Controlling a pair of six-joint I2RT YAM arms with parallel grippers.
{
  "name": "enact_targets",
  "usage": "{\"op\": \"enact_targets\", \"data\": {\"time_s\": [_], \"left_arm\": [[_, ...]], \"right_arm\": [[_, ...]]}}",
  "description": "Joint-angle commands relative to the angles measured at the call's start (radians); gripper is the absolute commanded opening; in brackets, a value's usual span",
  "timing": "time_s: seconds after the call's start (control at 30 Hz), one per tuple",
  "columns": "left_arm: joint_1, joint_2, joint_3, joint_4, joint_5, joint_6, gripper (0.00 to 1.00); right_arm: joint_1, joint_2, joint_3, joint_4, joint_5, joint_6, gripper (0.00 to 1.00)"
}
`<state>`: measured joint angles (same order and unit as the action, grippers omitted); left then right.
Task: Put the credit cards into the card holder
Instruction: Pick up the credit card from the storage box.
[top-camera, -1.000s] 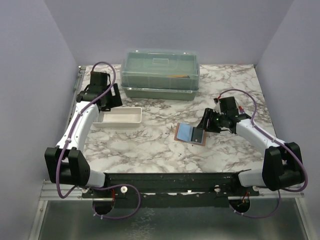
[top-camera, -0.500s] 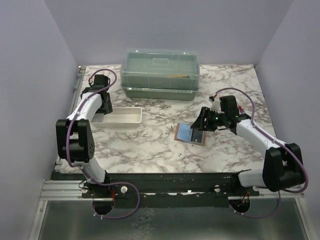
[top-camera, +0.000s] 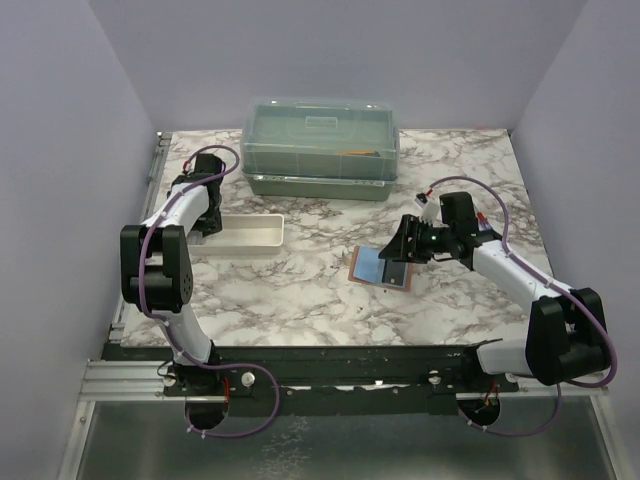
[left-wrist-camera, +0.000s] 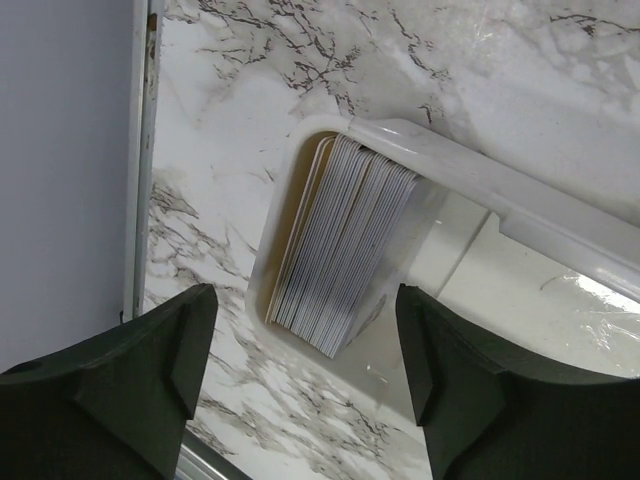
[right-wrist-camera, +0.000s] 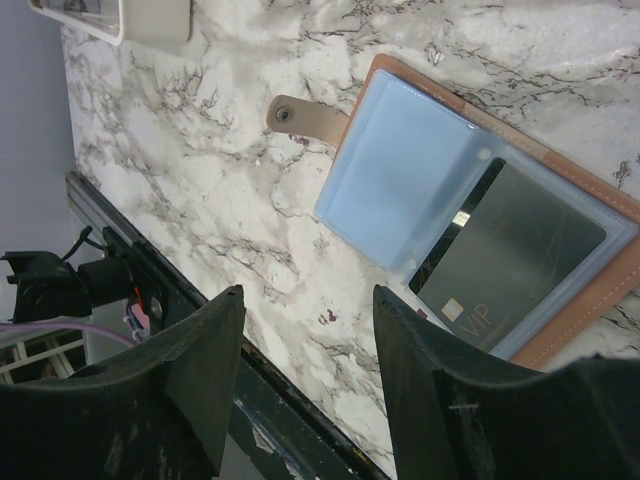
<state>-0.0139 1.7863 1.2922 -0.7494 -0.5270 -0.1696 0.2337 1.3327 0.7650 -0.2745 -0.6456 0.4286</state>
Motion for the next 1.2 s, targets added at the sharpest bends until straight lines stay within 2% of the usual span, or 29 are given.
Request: {"op": "enact_targets", "data": {"time_s": [0.0, 0.2, 0.67, 0.87, 0.97, 1.17], "left_arm": [[0.005, 0.015, 0.027, -0.014, -0.077, 0.014, 0.75], [0.005, 0.024, 0.053, -0.035, -0.057, -0.002, 0.59], [0.005, 0.019, 0.077, -0.061, -0.033, 0.001, 0.32], [0.005, 0.036, 0.083, -0.067, -0.012, 0.001, 0.31], [0.005, 0.039, 0.084, -0.071, -0.004, -0.002, 0.42], [0.028, 0.053, 0.084, -0.073, 0.020, -0.006, 0.46]], "right_arm": [[-0.002, -0.018, -0.013, 0.023, -0.029, 0.001, 0.58], [-0.003, -0.018, -0.012, 0.019, -0.031, -0.001, 0.58], [-0.003, -0.011, -0.007, 0.018, -0.033, -0.001, 0.58], [-0.002, -0.009, -0.007, 0.015, -0.029, -0.002, 0.58], [-0.002, -0.009, -0.005, 0.015, -0.031, -0.003, 0.58], [-0.003, -0.009, -0.007, 0.015, -0.031, -0.003, 0.58]]}}
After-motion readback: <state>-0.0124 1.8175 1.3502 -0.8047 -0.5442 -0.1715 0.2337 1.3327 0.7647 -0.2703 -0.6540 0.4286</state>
